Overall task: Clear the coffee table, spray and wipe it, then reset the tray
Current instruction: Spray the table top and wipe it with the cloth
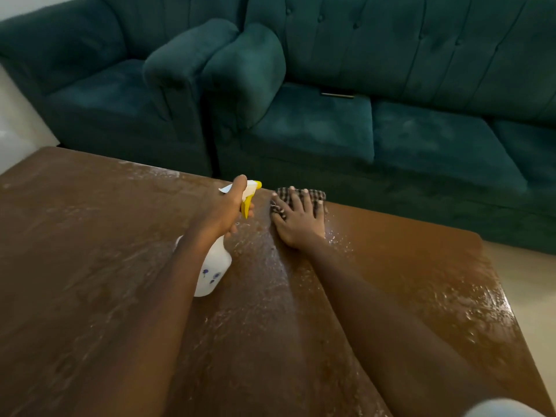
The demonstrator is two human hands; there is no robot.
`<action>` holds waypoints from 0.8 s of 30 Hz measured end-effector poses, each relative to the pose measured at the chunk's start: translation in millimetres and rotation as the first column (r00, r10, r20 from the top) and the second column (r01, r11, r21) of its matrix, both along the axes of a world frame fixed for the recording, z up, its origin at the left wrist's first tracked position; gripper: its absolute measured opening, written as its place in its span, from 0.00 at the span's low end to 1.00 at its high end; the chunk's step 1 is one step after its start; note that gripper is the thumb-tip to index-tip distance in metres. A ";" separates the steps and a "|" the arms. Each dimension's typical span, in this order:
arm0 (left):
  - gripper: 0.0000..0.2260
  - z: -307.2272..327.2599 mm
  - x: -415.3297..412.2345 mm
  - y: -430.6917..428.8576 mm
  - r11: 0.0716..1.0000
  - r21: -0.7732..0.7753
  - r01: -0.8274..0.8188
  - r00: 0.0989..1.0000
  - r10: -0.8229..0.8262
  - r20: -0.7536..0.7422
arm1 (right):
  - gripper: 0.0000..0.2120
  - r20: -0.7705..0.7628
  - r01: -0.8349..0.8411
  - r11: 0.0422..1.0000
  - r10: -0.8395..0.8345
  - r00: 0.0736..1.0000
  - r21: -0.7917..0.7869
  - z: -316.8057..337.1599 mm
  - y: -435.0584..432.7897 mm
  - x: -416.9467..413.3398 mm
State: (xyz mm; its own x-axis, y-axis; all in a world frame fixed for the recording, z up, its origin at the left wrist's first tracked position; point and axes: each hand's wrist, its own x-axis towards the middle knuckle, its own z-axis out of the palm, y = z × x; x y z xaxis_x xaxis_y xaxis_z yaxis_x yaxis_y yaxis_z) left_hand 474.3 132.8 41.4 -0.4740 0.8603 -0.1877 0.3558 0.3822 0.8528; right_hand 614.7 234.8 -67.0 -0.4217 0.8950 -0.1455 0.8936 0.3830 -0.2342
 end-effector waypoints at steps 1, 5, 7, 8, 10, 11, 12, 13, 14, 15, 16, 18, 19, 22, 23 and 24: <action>0.24 -0.9 -2.1 -0.3 1.000 -0.003 -0.004 1.000 0.004 0.010 | 0.26 0.002 -0.062 0.998 0.062 0.998 0.023 -1.0 -11.2 -8.3; 0.28 -3.6 -13.0 -1.0 0.999 0.011 -0.030 0.999 0.029 0.043 | 0.25 -0.002 -0.238 0.968 0.239 0.971 0.075 -3.5 -58.4 12.8; 0.29 -5.6 -15.8 -0.3 1.000 0.024 -0.012 0.999 0.011 0.050 | 0.25 -0.003 -0.255 0.964 0.256 0.967 0.080 -4.2 -80.3 42.6; 0.29 -6.8 -17.0 0.8 0.999 0.034 -0.013 0.999 0.011 0.050 | 0.25 0.005 -0.241 0.967 0.241 0.970 0.086 -3.9 -90.3 59.1; 0.29 -9.8 -18.2 1.3 0.999 0.037 -0.010 1.000 0.009 0.030 | 0.26 0.039 -0.153 0.985 0.150 0.988 0.085 -3.1 -98.9 91.3; 0.29 -11.4 -18.3 2.0 0.999 0.034 -0.007 1.000 0.007 0.017 | 0.27 0.059 -0.086 0.993 0.082 0.995 0.080 -3.0 -95.6 105.3; 0.29 -13.1 -18.1 3.1 0.999 0.034 -0.001 1.000 0.000 0.011 | 0.28 0.078 -0.015 0.997 0.009 0.997 0.079 -4.2 -87.5 115.8; 0.29 -14.8 -18.8 4.4 1.000 0.026 0.011 1.000 -0.012 0.013 | 0.29 0.092 0.049 0.995 -0.056 0.994 0.082 -5.6 -75.4 121.4; 0.30 -14.3 -18.8 5.1 1.000 0.023 0.015 1.000 -0.016 0.024 | 0.29 0.096 0.103 0.991 -0.110 0.989 0.081 -6.2 -60.4 121.1; 0.31 -14.1 -19.5 5.4 1.000 0.021 0.016 0.999 -0.017 0.035 | 0.28 0.095 0.147 0.987 -0.153 0.984 0.071 -6.0 -45.3 115.4; 0.32 -14.6 -19.4 5.5 1.000 0.023 0.020 0.999 -0.020 0.035 | 0.27 0.093 0.179 0.982 -0.184 0.978 0.062 -6.8 -31.0 105.0; 0.31 -14.8 -17.9 4.3 0.999 0.014 0.032 0.999 -0.032 0.022 | 0.27 0.077 0.181 0.982 -0.185 0.980 0.048 -6.3 -13.3 75.8; 0.30 -14.6 -16.0 3.4 0.999 0.015 0.038 0.999 -0.039 0.012 | 0.27 0.059 0.142 0.989 -0.145 0.988 0.044 -5.2 -11.9 60.8; 0.27 -10.2 -7.7 5.0 0.999 0.023 0.042 0.999 -0.041 -0.018 | 0.26 0.011 -0.052 0.996 0.051 0.999 0.068 -4.7 -34.1 38.8; 0.26 -10.5 -7.4 7.1 0.999 0.012 0.052 0.999 -0.052 -0.013 | 0.25 -0.004 -0.106 0.991 0.107 0.994 0.077 -5.4 -46.5 41.2; 0.26 -9.9 -6.7 8.8 0.998 -0.001 0.061 0.998 -0.061 -0.002 | 0.25 -0.016 -0.149 0.985 0.151 0.988 0.084 -6.9 -58.4 47.3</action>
State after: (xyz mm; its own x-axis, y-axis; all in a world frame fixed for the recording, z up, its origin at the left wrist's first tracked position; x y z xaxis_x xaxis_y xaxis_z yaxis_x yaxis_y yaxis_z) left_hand 467.6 141.5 31.5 -0.4210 0.8874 -0.1876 0.3802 0.3604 0.8518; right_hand 662.0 176.5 -73.8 -0.5541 0.8300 -0.0629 0.8197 0.5309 -0.2151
